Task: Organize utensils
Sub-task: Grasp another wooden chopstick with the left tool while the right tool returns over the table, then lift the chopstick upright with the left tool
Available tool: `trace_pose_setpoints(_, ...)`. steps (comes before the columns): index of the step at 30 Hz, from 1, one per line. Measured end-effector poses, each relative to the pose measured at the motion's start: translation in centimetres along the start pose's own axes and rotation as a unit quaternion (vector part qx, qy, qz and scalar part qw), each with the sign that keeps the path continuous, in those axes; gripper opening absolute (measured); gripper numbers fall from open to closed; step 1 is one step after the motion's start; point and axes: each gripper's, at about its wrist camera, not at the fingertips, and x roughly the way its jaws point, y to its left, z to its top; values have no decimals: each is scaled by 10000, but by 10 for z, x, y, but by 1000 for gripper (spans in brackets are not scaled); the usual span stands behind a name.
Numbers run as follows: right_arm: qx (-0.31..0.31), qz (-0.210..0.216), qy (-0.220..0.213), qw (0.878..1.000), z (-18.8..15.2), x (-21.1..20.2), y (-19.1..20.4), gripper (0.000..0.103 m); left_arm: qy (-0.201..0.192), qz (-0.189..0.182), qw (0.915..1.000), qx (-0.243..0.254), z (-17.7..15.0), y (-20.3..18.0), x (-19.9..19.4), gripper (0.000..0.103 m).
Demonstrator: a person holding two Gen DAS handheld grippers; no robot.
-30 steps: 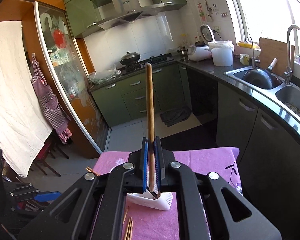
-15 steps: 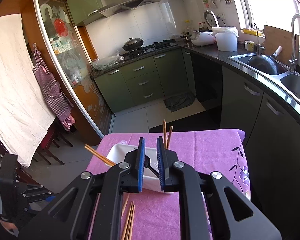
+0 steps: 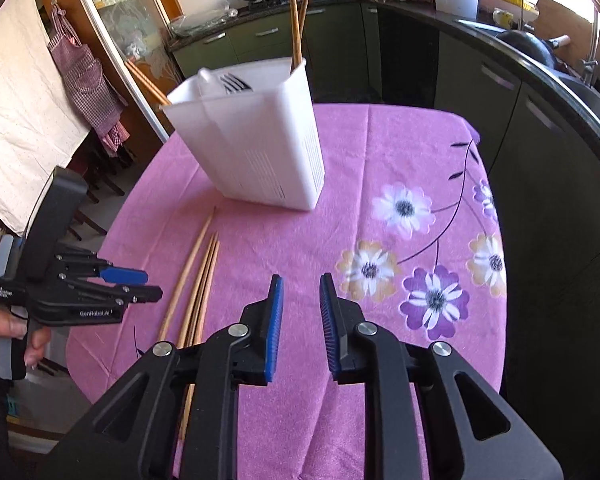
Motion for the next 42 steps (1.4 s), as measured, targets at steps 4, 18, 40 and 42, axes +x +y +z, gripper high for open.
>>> trace_pose_setpoints(4, 62, 122, 202, 9997, -12, 22, -2, 19, 23, 147, 9999, -87, 9, -2, 8, 30)
trace_pose_setpoints(18, 177, 171, 382, 9990, -12, 36, -13, 21, 210, 583, 9979, -184, 36, -11, 43, 16)
trace_pose_setpoints(40, -146, 254, 749, 9968, -14, 54, 13, 21, -705, 306, 9969, -194, 0, 10, -42, 7)
trace_pose_setpoints(42, -223, 397, 893, 9950, -14, 63, 23, 21, -949, 313, 9949, -156, -12, 11, -60, 7)
